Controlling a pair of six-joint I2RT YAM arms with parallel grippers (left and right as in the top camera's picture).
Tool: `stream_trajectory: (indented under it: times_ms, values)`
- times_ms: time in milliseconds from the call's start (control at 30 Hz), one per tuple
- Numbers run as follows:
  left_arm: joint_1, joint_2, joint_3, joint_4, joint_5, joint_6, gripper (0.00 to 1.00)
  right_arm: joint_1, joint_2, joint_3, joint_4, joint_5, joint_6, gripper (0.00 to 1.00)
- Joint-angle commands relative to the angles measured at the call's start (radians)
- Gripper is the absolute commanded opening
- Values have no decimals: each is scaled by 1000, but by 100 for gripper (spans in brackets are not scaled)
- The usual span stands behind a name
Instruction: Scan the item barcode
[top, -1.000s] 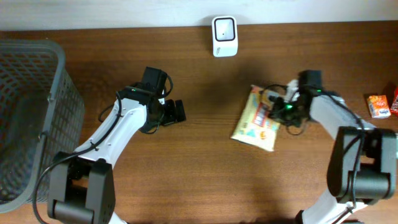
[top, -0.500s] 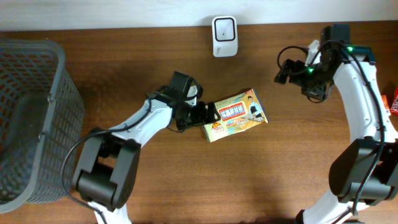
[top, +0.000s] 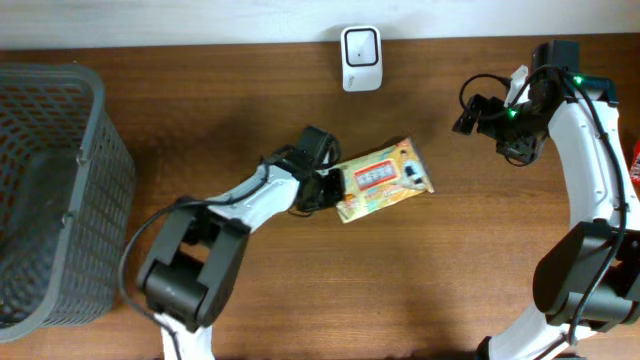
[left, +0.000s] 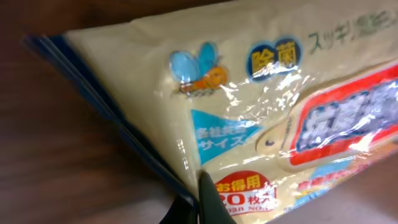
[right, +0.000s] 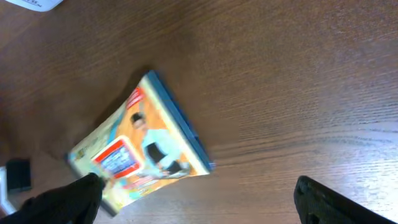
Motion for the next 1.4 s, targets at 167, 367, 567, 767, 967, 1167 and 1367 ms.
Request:
stream_trajectory:
  times_ms: [167, 367, 567, 767, 967, 1167, 1367]
  values:
    - [25, -488, 214, -430, -805, 531, 0, -1, -8, 15, 0, 12, -2, 99]
    - [25, -479, 212, -555, -1180, 630, 0, -1, -8, 15, 0, 12, -2, 99]
    - [35, -285, 207, -683, -1381, 277, 0, -1, -8, 15, 0, 12, -2, 99]
    - [186, -285, 221, -677, -1373, 240, 0, -1, -8, 15, 0, 12, -2, 99]
    - [56, -171, 220, -664, -494, 207, 0, -1, -8, 15, 0, 12, -2, 99]
    - [-189, -148, 226, -340, 1, 207, 0, -1, -8, 15, 0, 12, -2, 98]
    - [-191, -150, 287, -222, -1, 210, 77, -1, -8, 15, 0, 12, -2, 99]
